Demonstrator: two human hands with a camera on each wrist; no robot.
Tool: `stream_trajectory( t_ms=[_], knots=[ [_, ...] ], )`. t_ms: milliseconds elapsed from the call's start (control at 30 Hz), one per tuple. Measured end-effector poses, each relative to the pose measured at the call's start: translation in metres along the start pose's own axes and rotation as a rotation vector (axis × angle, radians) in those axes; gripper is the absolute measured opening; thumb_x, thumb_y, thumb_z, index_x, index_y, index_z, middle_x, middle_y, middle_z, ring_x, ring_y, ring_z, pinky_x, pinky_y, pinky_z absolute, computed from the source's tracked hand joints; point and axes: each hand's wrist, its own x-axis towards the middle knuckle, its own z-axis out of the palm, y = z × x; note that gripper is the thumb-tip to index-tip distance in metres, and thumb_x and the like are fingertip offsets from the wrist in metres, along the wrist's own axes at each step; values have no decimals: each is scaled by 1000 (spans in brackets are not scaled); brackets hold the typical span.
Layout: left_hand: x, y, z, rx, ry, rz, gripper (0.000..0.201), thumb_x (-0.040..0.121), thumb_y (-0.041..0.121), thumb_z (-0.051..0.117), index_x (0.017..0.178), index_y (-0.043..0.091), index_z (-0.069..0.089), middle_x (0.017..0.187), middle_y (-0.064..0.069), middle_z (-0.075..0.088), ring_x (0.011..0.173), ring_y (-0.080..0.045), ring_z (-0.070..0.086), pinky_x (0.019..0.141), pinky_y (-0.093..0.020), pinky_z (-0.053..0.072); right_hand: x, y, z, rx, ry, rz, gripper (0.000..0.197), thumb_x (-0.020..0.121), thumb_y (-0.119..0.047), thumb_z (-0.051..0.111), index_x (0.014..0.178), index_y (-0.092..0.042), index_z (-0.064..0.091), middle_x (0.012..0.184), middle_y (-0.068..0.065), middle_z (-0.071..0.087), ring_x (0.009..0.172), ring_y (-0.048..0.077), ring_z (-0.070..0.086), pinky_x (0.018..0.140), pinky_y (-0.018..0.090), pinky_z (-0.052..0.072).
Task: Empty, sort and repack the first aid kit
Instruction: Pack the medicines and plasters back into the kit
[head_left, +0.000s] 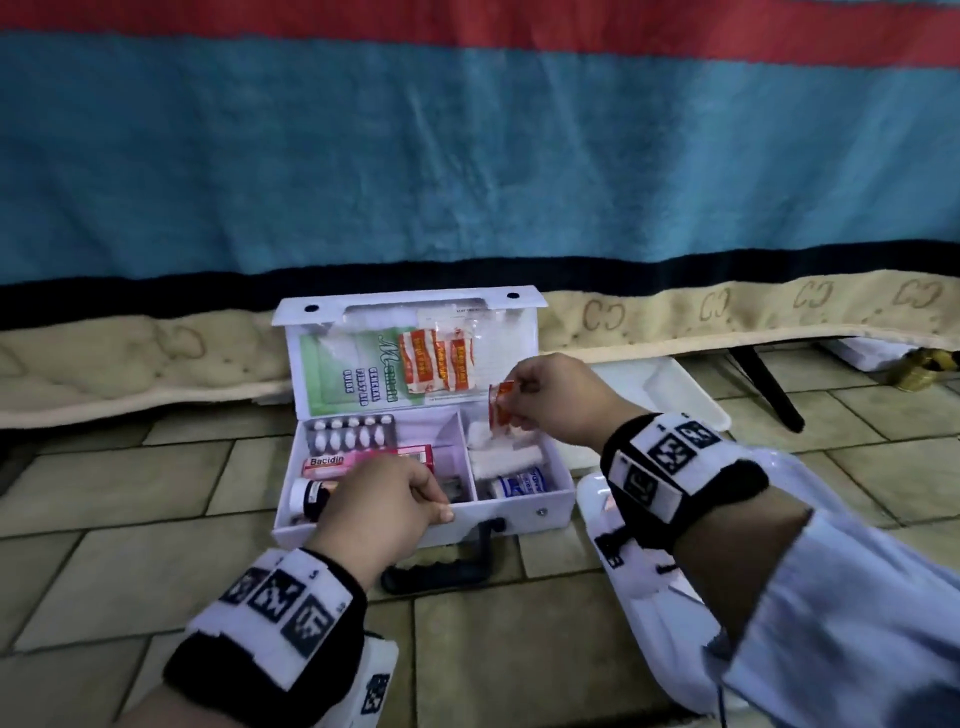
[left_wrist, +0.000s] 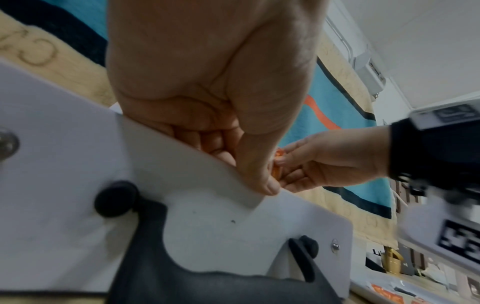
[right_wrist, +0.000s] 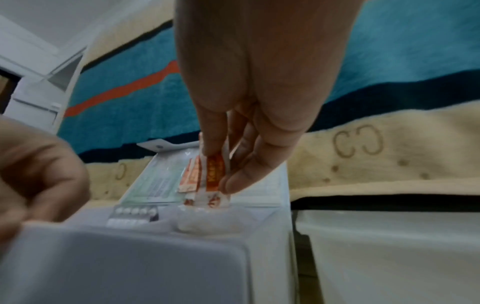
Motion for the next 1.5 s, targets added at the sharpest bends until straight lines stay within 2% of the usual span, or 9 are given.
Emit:
stream_trajectory(
  t_ms=[167, 267, 467, 633, 933, 1133, 1267, 1400, 1500],
  knots=[
    [1, -4, 3, -31, 19, -22, 26, 75, 29, 76, 54, 29, 61, 59, 14, 62, 59, -6, 60, 53, -18, 42, 48, -26, -16, 253, 255, -51, 20, 85, -16, 64, 65, -16, 61, 80, 19, 69, 80, 35, 68, 84, 54, 54],
    [1, -6, 4, -31, 26, -11, 29, 76, 29, 75, 52, 31, 58, 60, 15, 61, 67, -7, 61, 64, -21, 48, 66, -40, -32, 408, 377, -70, 28, 91, -5, 58, 67, -20, 57, 75, 7, 65, 77, 25, 65, 82, 44, 57],
    [1, -6, 3, -44, 23, 6, 26, 77, 31, 74, 56, 31, 59, 64, 17, 61, 74, -7, 63, 73, -26, 53, 75, -31, -31, -136, 258, -92, 10, 88, -14, 63, 93, -17, 71, 95, 2, 69, 89, 18, 61, 87, 29, 49],
    [1, -6, 3, -56, 20, 6, 24, 78, 31, 73, 58, 30, 61, 64, 16, 61, 72, -6, 61, 72, -25, 51, 74, -30, -31, -250, 227, -142, 13, 88, -10, 61, 94, -13, 73, 109, -6, 69, 98, 16, 63, 91, 27, 47],
    [3, -9, 5, -46, 37, 21, 23, 78, 32, 74, 59, 30, 61, 65, 17, 61, 72, -5, 60, 69, -22, 49, 77, -35, -35, -451, 109, -123, 13, 91, -17, 58, 95, -17, 70, 93, 1, 64, 80, 17, 53, 69, 25, 39],
    [4, -10, 6, -67, 36, 15, 23, 74, 35, 77, 58, 29, 61, 61, 16, 58, 66, -5, 56, 66, -20, 45, 76, -42, -33, -522, 46, -75, 17, 94, -38, 50, 84, -25, 57, 90, -3, 54, 86, 18, 52, 88, 37, 45],
    [4, -10, 6, -67, 42, 20, 24, 74, 35, 77, 57, 30, 61, 60, 17, 58, 66, -4, 56, 65, -20, 45, 74, -44, -34, -519, 5, -43, 28, 92, -36, 55, 65, -28, 57, 79, -6, 56, 77, 18, 54, 72, 28, 40],
    [4, -10, 6, -66, 40, 13, 26, 73, 36, 77, 55, 31, 59, 60, 16, 57, 67, -6, 56, 65, -19, 44, 73, -43, -32, -472, 3, -32, 22, 92, -32, 56, 85, -18, 71, 86, -4, 56, 80, 17, 54, 67, 24, 37],
    [4, -10, 7, -68, 40, 4, 27, 73, 35, 77, 55, 31, 59, 61, 16, 58, 68, -7, 57, 65, -19, 44, 74, -42, -31, -452, -5, -19, 24, 91, -29, 55, 70, -24, 67, 74, -11, 57, 78, 15, 56, 60, 23, 39]
  ],
)
